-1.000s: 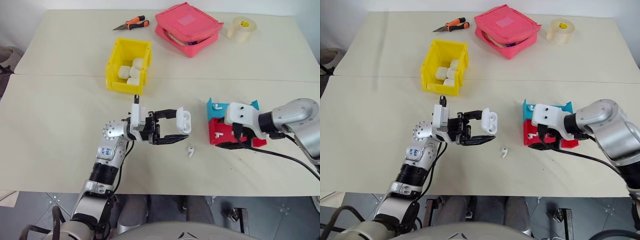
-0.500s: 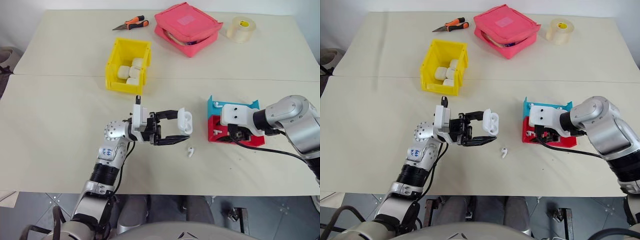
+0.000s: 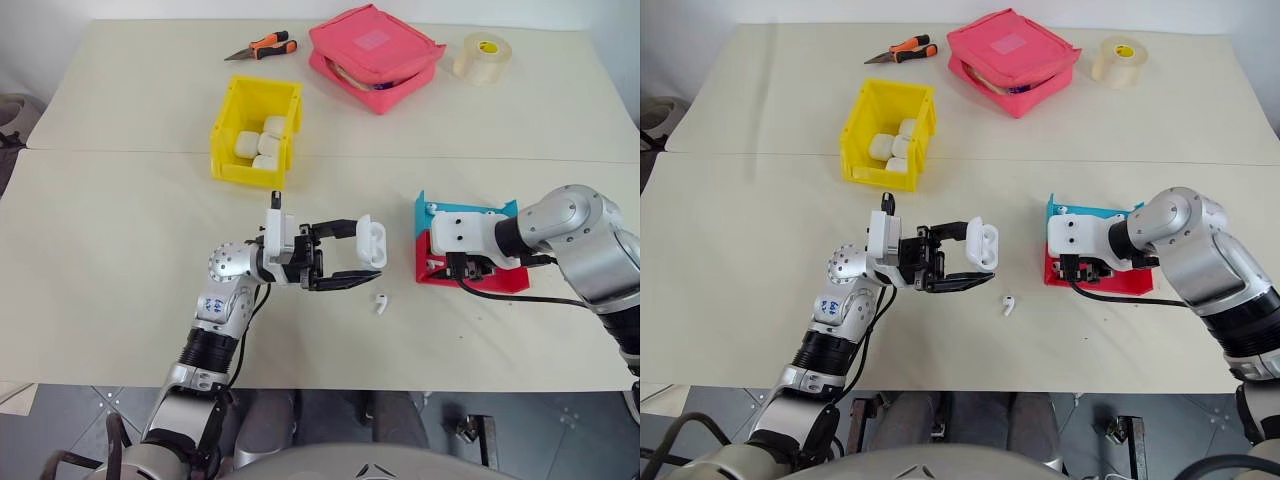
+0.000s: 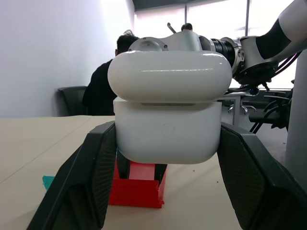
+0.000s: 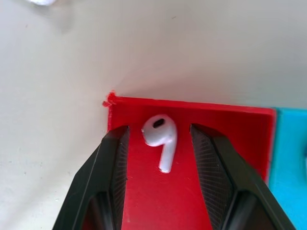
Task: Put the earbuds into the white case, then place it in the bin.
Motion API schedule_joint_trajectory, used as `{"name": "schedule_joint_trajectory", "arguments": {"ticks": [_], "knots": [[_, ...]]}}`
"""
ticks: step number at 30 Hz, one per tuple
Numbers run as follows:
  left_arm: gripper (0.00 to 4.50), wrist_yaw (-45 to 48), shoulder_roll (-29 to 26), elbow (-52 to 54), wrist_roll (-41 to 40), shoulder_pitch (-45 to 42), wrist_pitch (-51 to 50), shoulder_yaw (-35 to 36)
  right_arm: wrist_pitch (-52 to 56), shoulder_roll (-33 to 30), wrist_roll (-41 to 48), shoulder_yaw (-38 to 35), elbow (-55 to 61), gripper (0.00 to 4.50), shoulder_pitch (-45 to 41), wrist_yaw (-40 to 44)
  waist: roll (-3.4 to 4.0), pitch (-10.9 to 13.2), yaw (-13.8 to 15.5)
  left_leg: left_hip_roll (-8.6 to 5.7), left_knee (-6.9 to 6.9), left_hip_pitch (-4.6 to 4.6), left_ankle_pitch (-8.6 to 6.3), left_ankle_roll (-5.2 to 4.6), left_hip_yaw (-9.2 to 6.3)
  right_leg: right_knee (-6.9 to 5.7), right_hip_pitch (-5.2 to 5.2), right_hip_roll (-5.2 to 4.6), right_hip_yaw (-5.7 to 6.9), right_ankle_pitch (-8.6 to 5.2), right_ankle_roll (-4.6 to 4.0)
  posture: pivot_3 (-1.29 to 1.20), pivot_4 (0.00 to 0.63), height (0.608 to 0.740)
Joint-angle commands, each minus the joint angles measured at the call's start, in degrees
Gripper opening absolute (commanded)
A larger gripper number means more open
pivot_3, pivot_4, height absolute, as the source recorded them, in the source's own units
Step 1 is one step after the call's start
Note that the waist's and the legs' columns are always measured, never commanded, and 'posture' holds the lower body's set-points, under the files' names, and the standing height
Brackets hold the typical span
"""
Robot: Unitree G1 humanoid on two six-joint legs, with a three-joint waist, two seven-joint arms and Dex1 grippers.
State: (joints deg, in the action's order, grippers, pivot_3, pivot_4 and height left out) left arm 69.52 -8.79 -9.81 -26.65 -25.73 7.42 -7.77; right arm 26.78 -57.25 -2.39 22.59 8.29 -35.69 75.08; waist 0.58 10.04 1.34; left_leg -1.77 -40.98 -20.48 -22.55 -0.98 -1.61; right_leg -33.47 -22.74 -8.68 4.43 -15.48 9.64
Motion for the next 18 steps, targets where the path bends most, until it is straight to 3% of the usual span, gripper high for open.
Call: {"name": "schedule_joint_trajectory", "arguments": {"ticks": [1,7,10,13,18], "knots": [[2.77,-0.41,0.37,1.81,-0.46,0.37,0.73,0.17,-1.73,0.46,-1.76,0.24,-0.44,2.07,-1.23,0.53,0.0,0.0,-0.01,0.0,0.0,0.0,0.0,0.0,0.0,0.0,0.0,0.0,0.0,0.0,0.0,0.0,0.15,0.74],[2.77,-0.66,0.34,1.91,-0.41,0.52,0.78,0.23,-2.56,1.33,-2.67,0.03,-1.24,2.07,-1.44,1.28,0.0,0.0,-0.03,0.01,-0.01,0.0,0.0,0.0,0.01,0.0,0.0,0.0,0.0,0.0,0.0,0.0,0.15,0.74],[2.77,-0.72,0.3,2.01,-0.45,0.57,0.73,0.2,-2.61,1.56,-2.98,-0.04,-1.17,1.5,-1.24,1.61,0.0,0.0,-0.04,0.0,-0.01,0.0,0.0,0.0,0.01,0.0,0.0,0.0,0.0,0.0,0.0,0.0,0.15,0.74],[2.77,-0.73,0.19,2.06,-0.53,0.59,0.71,0.19,-2.5,1.58,-3.23,-0.14,-0.85,0.53,-0.94,1.78,0.0,0.0,-0.03,0.01,-0.01,0.0,0.0,0.0,0.0,-0.01,0.0,0.0,0.0,0.0,0.0,0.0,0.15,0.74],[2.77,-0.56,0.09,1.94,-0.62,0.5,0.71,0.21,-2.47,1.44,-3.42,-0.22,-0.3,0.53,-0.48,1.83,0.0,0.0,-0.02,0.01,-0.01,0.01,0.0,0.0,0.0,-0.01,0.01,0.0,0.0,0.0,0.0,0.0,0.15,0.74]]}}
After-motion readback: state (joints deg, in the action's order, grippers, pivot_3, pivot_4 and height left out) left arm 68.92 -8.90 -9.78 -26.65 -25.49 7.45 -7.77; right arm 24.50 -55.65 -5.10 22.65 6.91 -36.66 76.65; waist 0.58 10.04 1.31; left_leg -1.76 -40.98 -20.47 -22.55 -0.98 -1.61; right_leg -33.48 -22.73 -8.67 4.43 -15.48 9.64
